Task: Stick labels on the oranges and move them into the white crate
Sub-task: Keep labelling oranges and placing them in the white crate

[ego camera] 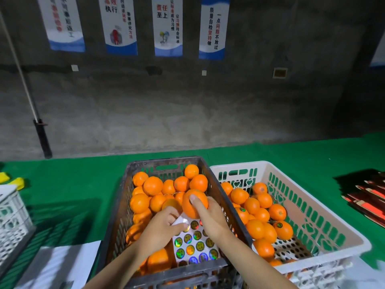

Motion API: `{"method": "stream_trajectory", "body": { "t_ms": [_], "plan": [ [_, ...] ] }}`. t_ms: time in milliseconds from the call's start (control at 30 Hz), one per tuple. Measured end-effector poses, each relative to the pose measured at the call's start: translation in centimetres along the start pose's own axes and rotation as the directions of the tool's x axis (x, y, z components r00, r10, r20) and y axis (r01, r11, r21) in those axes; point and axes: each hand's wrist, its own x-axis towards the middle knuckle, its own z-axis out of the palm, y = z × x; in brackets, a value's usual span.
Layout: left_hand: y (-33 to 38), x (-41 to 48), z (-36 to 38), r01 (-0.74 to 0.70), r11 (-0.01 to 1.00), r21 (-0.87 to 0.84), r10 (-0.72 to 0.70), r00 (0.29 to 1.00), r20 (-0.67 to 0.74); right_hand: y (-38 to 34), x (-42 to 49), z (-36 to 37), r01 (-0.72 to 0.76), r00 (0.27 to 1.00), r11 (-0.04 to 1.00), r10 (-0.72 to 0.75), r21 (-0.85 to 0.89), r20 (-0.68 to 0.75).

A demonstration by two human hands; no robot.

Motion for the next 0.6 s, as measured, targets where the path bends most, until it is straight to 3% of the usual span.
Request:
{"method": "stream_trajectory", "body": {
  "t_ms": [100, 200, 267, 333, 400, 467, 600],
  "plan": [
    [-0.4, 0.2, -0.1, 0.001, 0.999, 0.037, 0.000, 0.999, -0.033, -0.3, 0.2, -0.3, 0.091, 0.981, 0.995, -0.084, 0.033, -0.177],
    [-0.3, 0.2, -0.4, 0.039, 0.996, 0.077, -0.030, 0.994, -0.109, -0.7, 0.3, -0.7, 0.109, 0.937, 0.989, -0.068, 0.103, -0.344],
    [-0.1, 0.1, -0.7, 0.072, 0.995, 0.065, -0.060, 0.983, -0.173, -0.7, 0.5, -0.9, 0.119, 0.874, 0.988, -0.055, 0.103, -0.482],
    [0.2, 0.1, -1.0, 0.108, 0.994, -0.008, -0.107, 0.966, -0.237, -0.3, 0.8, -1.5, 0.112, 0.763, 0.994, -0.089, -0.005, -0.640],
    [0.5, 0.1, -1.3, 0.139, 0.984, -0.114, -0.166, 0.947, -0.274, 0.0, 1.0, -2.2, 0.010, 0.661, 0.988, -0.123, -0.155, -0.741],
    [1.0, 0.1, -1.6, 0.163, 0.961, -0.222, -0.221, 0.937, -0.269, 0.2, 1.2, -2.7, -0.138, 0.608, 0.965, -0.094, -0.221, -0.788],
    [1.5, 0.0, -1.7, 0.159, 0.875, -0.458, -0.257, 0.953, -0.160, 0.3, 1.2, -2.9, -0.283, 0.647, 0.929, 0.002, -0.238, -0.762]
  ]
}}
